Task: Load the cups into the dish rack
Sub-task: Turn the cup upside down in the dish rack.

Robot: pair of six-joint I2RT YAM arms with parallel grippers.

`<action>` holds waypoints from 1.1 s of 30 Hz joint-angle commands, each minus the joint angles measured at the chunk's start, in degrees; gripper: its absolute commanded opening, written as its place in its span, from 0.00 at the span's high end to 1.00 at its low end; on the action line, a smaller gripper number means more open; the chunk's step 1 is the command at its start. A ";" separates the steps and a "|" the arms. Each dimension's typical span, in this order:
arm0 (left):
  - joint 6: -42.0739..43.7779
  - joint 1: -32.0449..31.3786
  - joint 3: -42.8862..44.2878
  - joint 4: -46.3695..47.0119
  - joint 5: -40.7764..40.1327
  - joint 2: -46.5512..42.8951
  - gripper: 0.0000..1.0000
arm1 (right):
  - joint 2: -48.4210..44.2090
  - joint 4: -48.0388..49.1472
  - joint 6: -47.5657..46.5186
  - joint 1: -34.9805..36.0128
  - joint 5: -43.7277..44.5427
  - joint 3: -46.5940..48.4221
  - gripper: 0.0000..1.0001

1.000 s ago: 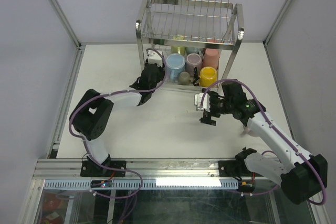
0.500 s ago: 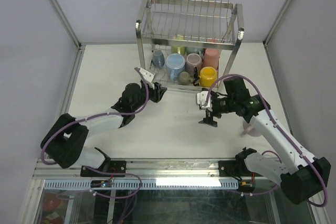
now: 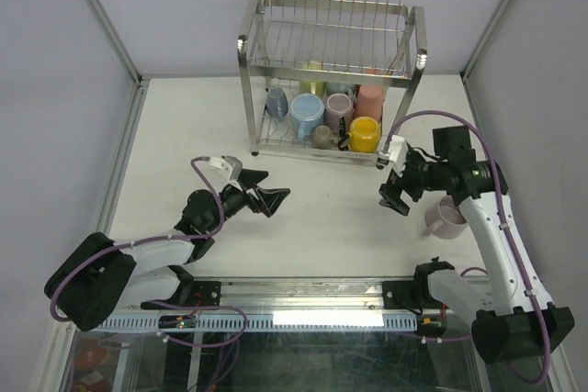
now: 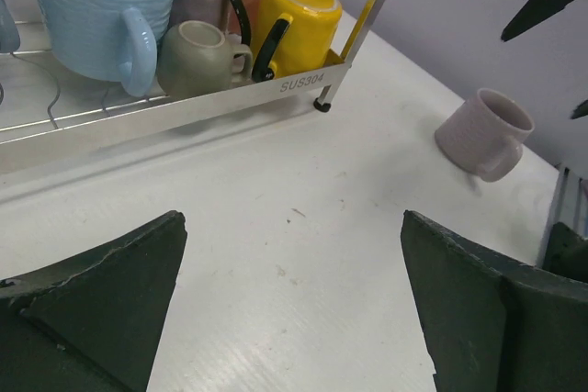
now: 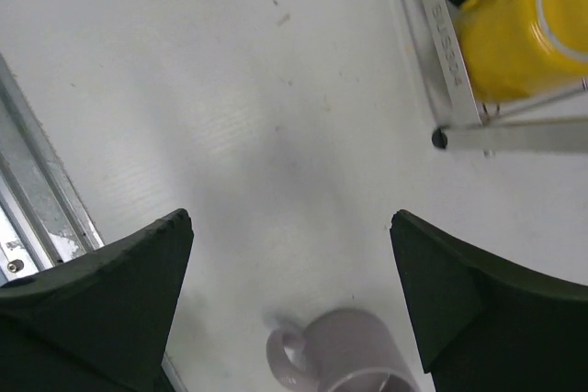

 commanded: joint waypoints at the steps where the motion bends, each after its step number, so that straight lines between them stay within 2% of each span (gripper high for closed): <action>1: -4.25 0.43 -2.10 9.34 -1.33 -4.69 0.01 | -1.81 -5.21 -0.67 -7.52 9.50 2.04 0.08; 4: -4.37 0.49 -1.88 7.11 -0.04 -5.69 0.01 | -1.07 -5.38 -5.16 -17.69 12.11 3.20 0.06; 10: -4.75 0.50 -1.99 5.45 1.21 -7.47 0.01 | 6.67 -5.62 -14.43 -38.30 10.37 5.62 0.06; 15: -5.27 0.50 -1.59 4.59 0.64 -8.39 0.01 | 10.29 -0.85 -17.40 -48.45 11.04 4.12 0.06; 19: -5.81 0.59 -0.58 3.72 0.93 -7.93 0.02 | 12.67 2.97 -18.23 -52.32 11.52 1.20 0.06; 25: -7.71 0.63 -0.61 5.21 0.95 -6.94 0.03 | 15.99 7.12 -16.61 -53.13 10.36 -1.89 0.10; 28: -8.17 0.58 -0.72 5.71 0.95 -6.59 0.04 | 17.98 8.54 -15.27 -53.17 8.32 -2.46 0.16; 33: -8.91 0.54 -0.94 6.20 0.61 -6.35 0.04 | 21.77 10.89 -12.98 -53.13 6.67 -4.50 0.32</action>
